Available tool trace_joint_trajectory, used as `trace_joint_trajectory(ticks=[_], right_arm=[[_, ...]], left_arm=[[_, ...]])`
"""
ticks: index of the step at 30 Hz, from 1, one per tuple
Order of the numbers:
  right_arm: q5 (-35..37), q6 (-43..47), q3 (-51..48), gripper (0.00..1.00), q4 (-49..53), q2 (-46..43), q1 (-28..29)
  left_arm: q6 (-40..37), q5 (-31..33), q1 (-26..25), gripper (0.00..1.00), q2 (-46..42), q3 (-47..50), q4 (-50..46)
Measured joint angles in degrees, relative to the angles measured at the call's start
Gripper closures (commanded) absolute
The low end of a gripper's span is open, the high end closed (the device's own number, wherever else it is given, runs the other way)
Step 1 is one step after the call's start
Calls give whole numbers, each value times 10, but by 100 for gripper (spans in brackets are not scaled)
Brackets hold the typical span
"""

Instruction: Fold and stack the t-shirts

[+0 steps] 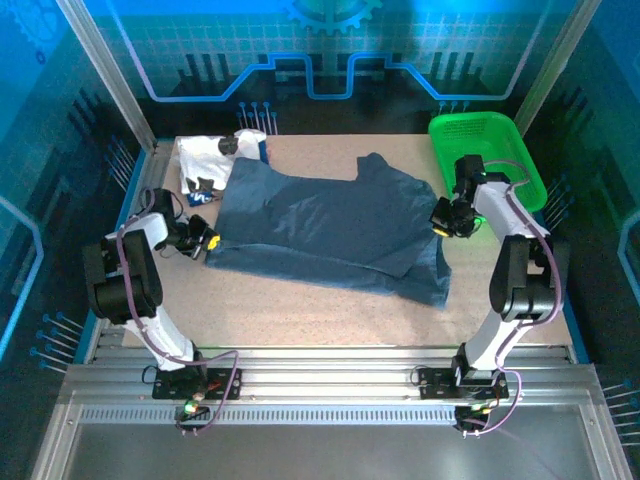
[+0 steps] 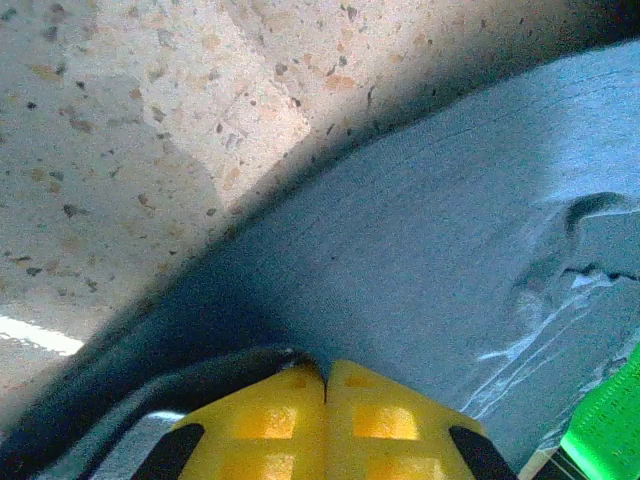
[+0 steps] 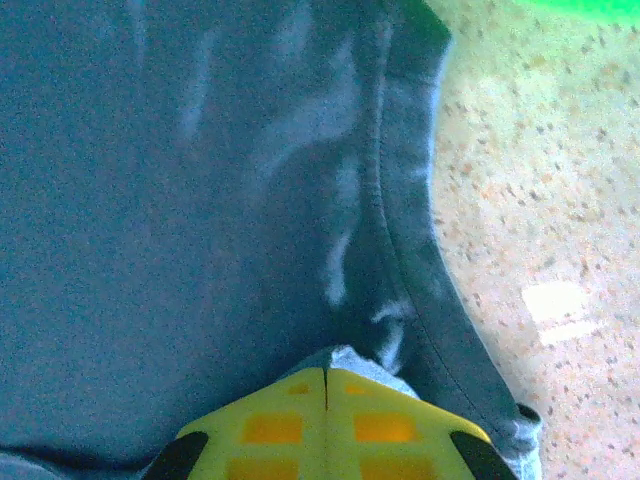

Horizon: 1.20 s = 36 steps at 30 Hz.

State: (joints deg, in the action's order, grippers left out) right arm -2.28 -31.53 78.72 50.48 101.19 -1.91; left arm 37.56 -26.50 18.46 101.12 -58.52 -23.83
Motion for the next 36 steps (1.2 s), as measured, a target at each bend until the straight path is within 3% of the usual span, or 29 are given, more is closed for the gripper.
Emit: trace_joint_trajectory(ticks=[4, 5, 9, 12, 15, 19, 26, 30, 32, 36], right_arm=[[4, 6, 47, 96, 0, 48, 14], [4, 6, 56, 93, 0, 59, 17], [4, 11, 84, 66, -2, 95, 24], [3, 15, 90, 40, -4, 98, 23], [0, 19, 70, 25, -19, 70, 24], [-7, 14, -18, 18, -14, -55, 23], [-38, -13, -184, 20, 12, -256, 23], [-42, -37, -276, 22, 10, -264, 23], [-42, -47, -304, 23, 6, -257, 23], [-42, -61, -322, 26, -17, -224, 23]], left_arm=[[7, 6, 0, 47, 10, -9, 4], [12, 8, 0, 42, 11, -9, 5], [24, 17, 0, 27, 11, -15, 4], [28, 26, 0, 16, -2, -22, -3], [26, 38, -1, 6, -46, -22, -23], [12, 49, -9, 5, -132, -21, -46], [-22, 44, -27, 7, -209, 17, -62], [-44, 23, -48, 15, -157, 24, -63], [-53, 20, -64, 24, -127, 24, -65], [-63, 16, -84, 36, -87, 24, -63]])
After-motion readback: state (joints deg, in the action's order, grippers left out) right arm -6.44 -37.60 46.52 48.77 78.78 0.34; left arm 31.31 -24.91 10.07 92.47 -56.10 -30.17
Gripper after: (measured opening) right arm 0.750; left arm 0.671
